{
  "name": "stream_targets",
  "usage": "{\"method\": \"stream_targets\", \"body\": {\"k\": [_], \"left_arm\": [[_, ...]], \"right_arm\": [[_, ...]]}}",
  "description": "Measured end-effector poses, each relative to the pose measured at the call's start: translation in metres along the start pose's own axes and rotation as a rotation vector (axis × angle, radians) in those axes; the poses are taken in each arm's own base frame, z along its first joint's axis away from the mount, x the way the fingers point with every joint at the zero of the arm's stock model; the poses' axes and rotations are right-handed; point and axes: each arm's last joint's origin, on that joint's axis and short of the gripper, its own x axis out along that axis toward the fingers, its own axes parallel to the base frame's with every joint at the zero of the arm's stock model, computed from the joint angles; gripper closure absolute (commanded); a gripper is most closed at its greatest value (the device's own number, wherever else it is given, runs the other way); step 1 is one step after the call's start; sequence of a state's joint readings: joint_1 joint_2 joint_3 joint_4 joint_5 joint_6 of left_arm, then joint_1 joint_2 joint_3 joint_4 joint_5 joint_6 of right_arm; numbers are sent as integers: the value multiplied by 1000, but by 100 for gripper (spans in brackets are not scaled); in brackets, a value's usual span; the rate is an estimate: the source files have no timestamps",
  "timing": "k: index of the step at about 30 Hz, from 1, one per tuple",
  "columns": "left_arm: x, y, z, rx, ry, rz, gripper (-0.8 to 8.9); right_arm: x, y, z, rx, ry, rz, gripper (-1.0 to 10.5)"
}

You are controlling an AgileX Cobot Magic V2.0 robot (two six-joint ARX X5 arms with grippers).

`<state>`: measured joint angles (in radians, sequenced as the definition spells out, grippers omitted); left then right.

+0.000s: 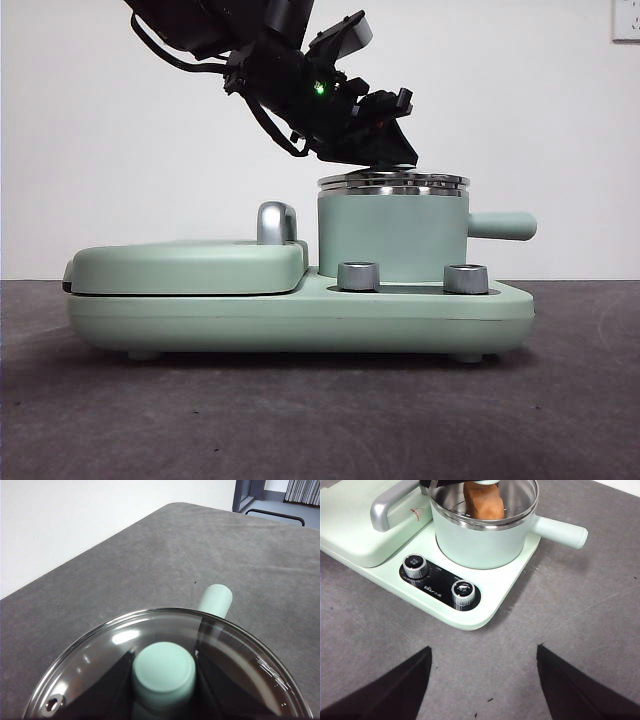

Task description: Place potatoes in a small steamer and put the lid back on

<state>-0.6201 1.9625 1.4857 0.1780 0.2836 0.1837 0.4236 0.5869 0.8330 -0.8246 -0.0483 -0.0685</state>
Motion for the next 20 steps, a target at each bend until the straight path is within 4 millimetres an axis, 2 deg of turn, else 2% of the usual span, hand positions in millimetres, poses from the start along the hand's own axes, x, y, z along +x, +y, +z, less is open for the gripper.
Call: {"method": "stream_targets", "body": {"k": [20], "left_arm": [[6,5,-5,5,0,4,799]], "right_arm": [[0,0,0,6,0,0,623]]}}
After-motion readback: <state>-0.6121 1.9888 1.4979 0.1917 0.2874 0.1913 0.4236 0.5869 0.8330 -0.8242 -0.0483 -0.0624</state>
